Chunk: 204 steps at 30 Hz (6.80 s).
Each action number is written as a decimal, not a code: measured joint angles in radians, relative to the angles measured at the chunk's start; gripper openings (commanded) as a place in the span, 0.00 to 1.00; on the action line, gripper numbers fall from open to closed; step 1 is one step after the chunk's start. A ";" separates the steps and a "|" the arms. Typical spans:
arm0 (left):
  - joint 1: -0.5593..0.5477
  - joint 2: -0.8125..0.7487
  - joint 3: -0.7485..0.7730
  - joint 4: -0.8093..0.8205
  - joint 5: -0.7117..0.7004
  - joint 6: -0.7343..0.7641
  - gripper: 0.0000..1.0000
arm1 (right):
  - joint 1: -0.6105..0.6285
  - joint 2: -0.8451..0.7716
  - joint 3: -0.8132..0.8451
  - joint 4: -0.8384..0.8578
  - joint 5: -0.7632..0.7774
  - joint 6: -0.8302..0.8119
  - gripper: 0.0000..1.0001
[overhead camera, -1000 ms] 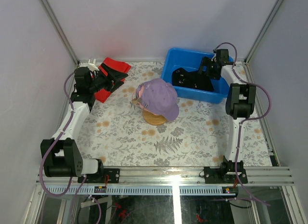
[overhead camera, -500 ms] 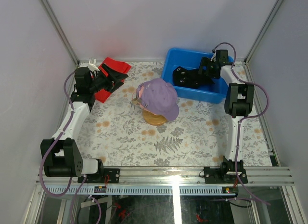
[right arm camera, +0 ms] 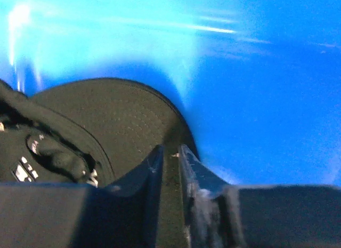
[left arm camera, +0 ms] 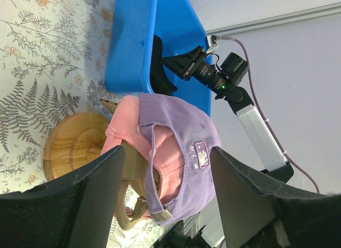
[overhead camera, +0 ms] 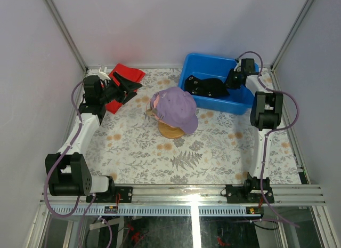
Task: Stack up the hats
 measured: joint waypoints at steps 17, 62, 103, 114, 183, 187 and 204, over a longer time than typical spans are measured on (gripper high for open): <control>0.000 0.000 -0.022 0.019 0.000 -0.024 0.65 | -0.005 -0.156 -0.144 -0.100 -0.045 0.101 0.86; 0.000 0.019 -0.046 0.099 0.020 -0.082 0.65 | 0.116 -0.175 -0.066 -0.339 0.237 0.349 0.00; -0.463 0.201 0.486 0.514 -0.076 -1.037 0.83 | 0.267 -1.254 -0.661 0.276 0.068 -0.092 0.00; -0.475 0.250 0.482 0.518 -0.084 -1.054 0.84 | 0.385 -1.343 -0.691 0.275 0.099 -0.190 0.00; -0.473 0.504 0.473 1.089 -0.190 -0.729 0.00 | 0.397 -1.259 -0.779 0.664 0.092 1.152 0.52; -0.473 0.503 0.457 1.101 -0.211 -0.735 0.00 | 0.388 -1.244 -0.779 0.682 0.090 1.165 0.49; -0.475 0.466 0.395 1.148 -0.234 -0.748 0.00 | 0.356 -1.160 -0.766 0.749 0.097 1.173 0.40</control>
